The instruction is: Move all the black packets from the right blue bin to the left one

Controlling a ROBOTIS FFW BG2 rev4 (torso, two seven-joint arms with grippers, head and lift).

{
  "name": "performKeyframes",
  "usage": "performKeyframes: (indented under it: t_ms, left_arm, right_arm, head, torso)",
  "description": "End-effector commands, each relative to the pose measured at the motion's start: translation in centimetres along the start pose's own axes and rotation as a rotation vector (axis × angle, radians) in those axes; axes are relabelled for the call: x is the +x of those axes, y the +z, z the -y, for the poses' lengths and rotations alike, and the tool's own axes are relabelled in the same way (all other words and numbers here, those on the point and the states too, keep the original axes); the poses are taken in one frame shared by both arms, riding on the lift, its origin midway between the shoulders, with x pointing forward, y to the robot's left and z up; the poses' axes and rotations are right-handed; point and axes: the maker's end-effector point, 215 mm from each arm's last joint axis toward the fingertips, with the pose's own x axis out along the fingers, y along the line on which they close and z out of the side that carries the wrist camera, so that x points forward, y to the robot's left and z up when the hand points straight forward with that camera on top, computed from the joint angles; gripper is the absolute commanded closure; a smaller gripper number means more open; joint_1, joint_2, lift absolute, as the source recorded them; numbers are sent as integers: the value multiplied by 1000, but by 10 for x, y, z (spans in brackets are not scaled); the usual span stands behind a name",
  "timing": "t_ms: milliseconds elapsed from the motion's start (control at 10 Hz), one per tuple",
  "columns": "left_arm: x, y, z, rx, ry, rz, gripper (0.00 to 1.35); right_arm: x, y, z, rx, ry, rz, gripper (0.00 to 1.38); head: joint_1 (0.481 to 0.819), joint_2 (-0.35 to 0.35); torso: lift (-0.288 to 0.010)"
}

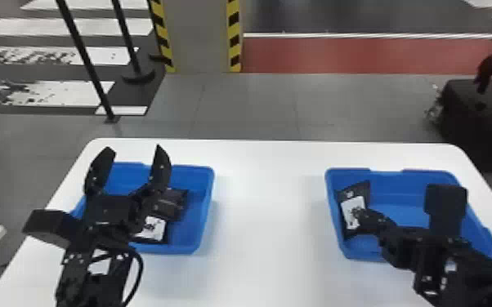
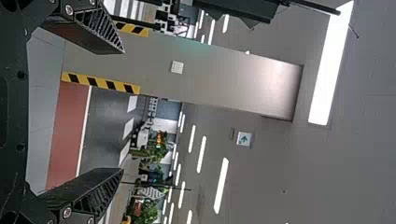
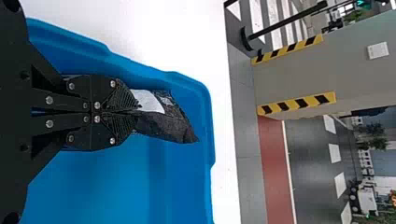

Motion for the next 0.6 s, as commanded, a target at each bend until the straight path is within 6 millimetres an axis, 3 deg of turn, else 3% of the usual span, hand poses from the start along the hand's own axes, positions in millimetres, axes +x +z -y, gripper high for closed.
performKeyframes:
  t_ms: [0, 200, 300, 400, 500]
  left_arm:
    - [0, 5, 2, -43, 7, 23, 128]
    - [3, 16, 11, -109, 5, 68, 124]
    - [3, 18, 12, -136, 7, 76, 122]
    - [4, 16, 15, -155, 5, 73, 127]
    - [8, 11, 19, -188, 0, 56, 128]
  right_arm:
    - [-32, 21, -19, -1, 31, 67, 1159]
    - [-87, 61, -43, -17, 63, 181, 1159]
    - [-99, 82, -60, -14, 123, 234, 1159]
    - [-98, 98, -78, -26, 205, 245, 1159]
    - [-83, 105, -89, -49, 297, 216, 1159]
  head:
    - [695, 49]
    - [695, 57]
    - [695, 60]
    - [695, 65]
    - [695, 85]
  torso:
    - [-110]
    - [-110]
    - [-110]
    - [-110]
    - [-110]
